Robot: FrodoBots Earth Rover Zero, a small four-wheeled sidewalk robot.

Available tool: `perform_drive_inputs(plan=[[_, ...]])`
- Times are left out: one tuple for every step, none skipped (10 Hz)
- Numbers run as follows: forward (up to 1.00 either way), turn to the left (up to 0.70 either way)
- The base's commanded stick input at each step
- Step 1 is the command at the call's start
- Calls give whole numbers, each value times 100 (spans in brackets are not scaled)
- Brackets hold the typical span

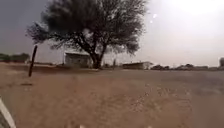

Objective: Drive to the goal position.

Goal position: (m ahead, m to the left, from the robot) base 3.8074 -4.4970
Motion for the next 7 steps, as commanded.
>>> perform_drive_inputs(plan=[[50, 0], [50, 0], [50, 0], [50, 0], [50, 0], [50, 0], [50, 0]])
